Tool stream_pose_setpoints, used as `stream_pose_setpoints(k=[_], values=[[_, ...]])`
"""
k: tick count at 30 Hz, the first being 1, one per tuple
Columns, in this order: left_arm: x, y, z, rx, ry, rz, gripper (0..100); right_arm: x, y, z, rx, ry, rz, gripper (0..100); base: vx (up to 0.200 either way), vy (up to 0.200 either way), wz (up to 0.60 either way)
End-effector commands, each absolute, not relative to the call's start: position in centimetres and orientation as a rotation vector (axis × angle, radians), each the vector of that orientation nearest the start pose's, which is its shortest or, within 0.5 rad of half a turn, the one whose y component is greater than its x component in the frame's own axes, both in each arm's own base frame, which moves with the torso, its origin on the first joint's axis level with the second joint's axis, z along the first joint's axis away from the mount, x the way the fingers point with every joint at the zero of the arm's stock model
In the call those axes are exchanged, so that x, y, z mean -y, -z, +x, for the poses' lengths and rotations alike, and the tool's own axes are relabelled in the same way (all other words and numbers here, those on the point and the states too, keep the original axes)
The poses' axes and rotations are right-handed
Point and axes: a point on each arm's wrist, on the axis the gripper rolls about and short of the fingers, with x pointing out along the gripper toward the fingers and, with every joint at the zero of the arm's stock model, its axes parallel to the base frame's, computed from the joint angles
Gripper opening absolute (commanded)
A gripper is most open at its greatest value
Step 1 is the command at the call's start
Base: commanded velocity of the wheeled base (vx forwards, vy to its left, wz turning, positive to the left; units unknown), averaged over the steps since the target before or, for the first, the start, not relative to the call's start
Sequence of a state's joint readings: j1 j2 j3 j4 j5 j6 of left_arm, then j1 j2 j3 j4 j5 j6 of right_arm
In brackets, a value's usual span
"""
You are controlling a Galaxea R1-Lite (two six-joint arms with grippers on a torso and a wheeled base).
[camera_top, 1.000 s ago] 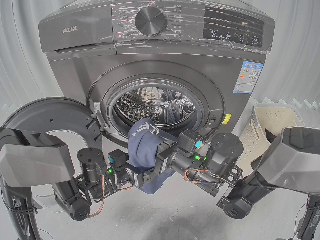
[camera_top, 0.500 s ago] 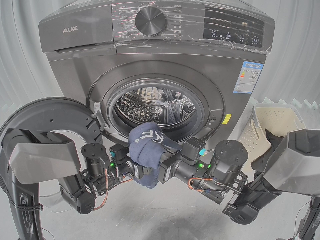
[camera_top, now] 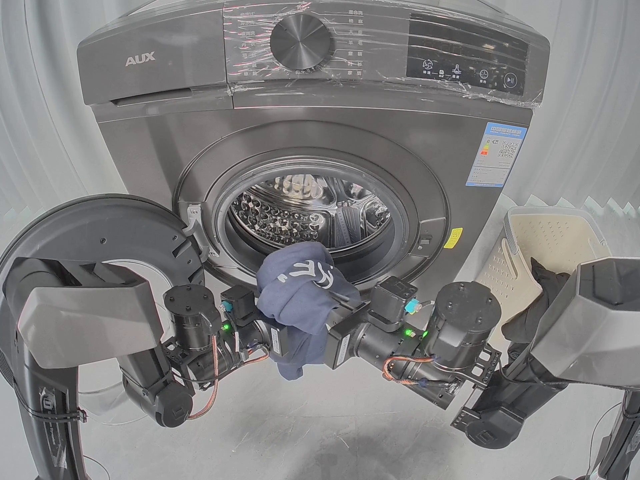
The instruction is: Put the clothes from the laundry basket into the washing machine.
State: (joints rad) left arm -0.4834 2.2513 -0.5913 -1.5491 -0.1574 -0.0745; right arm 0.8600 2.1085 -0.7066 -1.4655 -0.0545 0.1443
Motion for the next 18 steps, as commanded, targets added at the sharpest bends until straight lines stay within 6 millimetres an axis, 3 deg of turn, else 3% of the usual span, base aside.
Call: stream_pose_setpoints(k=[1, 7, 17, 18], values=[[16.2, -5.2, 30.8, -0.103, 0.627, -0.066, 0, -25.6, -9.7, 23.7, -0.047, -0.770, 0.155, 0, 0.000, 0.000, 0.00], [15.9, -6.7, 30.5, -0.065, 0.611, -0.077, 0, -23.4, -7.7, 23.9, -0.132, -0.683, 0.118, 0, 0.000, 0.000, 0.00], [15.7, -8.2, 29.6, -0.040, 0.620, -0.093, 0, -23.7, -7.7, 23.7, -0.134, -0.693, 0.116, 0, 0.000, 0.000, 0.00], [15.6, -8.7, 29.2, -0.029, 0.622, -0.095, 0, -23.7, -7.7, 23.6, -0.134, -0.697, 0.117, 100, 0.000, 0.000, 0.00]])
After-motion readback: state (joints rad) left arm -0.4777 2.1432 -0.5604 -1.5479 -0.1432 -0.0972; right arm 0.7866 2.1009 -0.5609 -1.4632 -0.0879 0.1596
